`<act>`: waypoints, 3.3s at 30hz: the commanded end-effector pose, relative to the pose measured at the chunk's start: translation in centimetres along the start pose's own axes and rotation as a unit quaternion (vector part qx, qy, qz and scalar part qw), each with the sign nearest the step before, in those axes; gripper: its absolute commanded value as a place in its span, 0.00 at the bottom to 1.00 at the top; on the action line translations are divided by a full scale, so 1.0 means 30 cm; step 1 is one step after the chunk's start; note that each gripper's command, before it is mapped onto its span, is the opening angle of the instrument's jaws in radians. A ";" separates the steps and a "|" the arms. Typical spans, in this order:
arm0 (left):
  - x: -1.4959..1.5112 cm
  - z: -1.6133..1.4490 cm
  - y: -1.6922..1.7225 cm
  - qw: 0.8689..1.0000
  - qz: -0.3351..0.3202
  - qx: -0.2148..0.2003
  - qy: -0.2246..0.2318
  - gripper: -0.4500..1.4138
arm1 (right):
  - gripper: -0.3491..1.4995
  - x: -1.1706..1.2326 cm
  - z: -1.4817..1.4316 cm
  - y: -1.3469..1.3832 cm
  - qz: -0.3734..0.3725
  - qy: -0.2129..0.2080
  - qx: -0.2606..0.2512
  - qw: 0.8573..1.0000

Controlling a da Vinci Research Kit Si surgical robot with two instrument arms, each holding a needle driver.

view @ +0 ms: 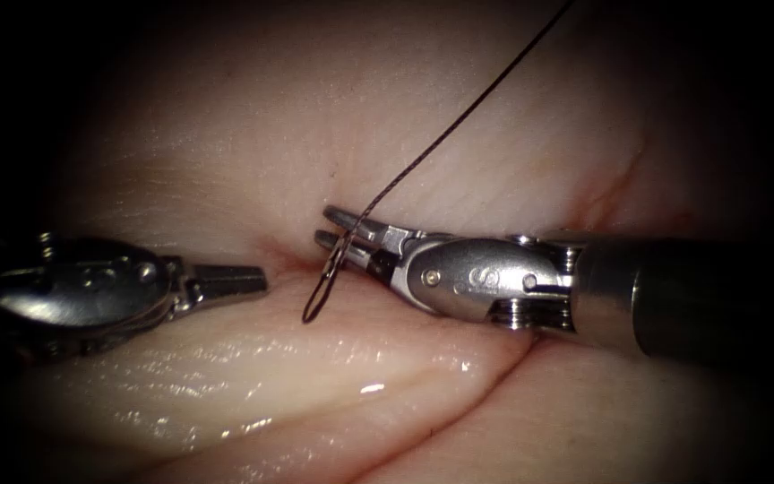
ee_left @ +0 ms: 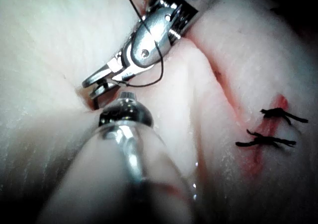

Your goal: Wound Closure

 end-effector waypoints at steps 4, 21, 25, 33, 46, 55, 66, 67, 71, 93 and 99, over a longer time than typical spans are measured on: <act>0.003 0.007 -0.002 1.000 0.001 0.004 0.000 0.06 | 0.00 0.0060 -0.0043 0.0115 0.053 0.044 -0.043 0.997; -0.002 0.029 -0.001 0.999 0.022 -0.015 -0.019 0.04 | 0.00 0.0126 -0.0074 0.0216 0.080 0.054 -0.064 0.993; -0.008 0.031 0.001 0.999 0.024 -0.019 -0.040 0.05 | 0.00 0.0136 -0.0075 0.0226 0.083 0.055 -0.066 0.993; -0.017 0.028 0.005 0.998 0.020 -0.028 -0.059 0.05 | 0.00 0.0155 -0.0089 0.0258 0.091 0.060 -0.072 0.991; -0.025 0.029 0.004 0.997 0.016 -0.030 -0.069 0.05 | 0.00 0.0195 -0.0098 0.0338 0.143 0.081 -0.067 0.984; -0.026 0.030 0.004 0.997 0.015 -0.029 -0.073 0.05 | 0.00 0.0199 -0.0068 0.0424 0.239 0.092 -0.019 0.966; -0.027 0.029 0.004 0.997 0.016 -0.029 -0.073 0.06 | 0.00 0.0208 -0.0032 0.0441 0.341 0.100 0.010 0.935; -0.027 0.029 0.004 0.997 0.016 -0.030 -0.074 0.06 | 0.00 0.0208 -0.0030 0.0441 0.354 0.099 0.012 0.930; -0.026 0.028 0.004 0.997 0.015 -0.031 -0.075 0.07 | 0.00 0.0210 -0.0015 0.0431 0.428 0.101 0.037 0.897; -0.025 0.027 0.004 0.996 0.014 -0.035 -0.075 0.07 | 0.00 0.0276 0.0020 0.0383 0.640 0.116 0.070 0.756; -0.025 0.027 0.004 0.996 0.014 -0.035 -0.075 0.07 | 0.00 0.0307 0.0029 0.0361 0.669 0.123 0.082 0.729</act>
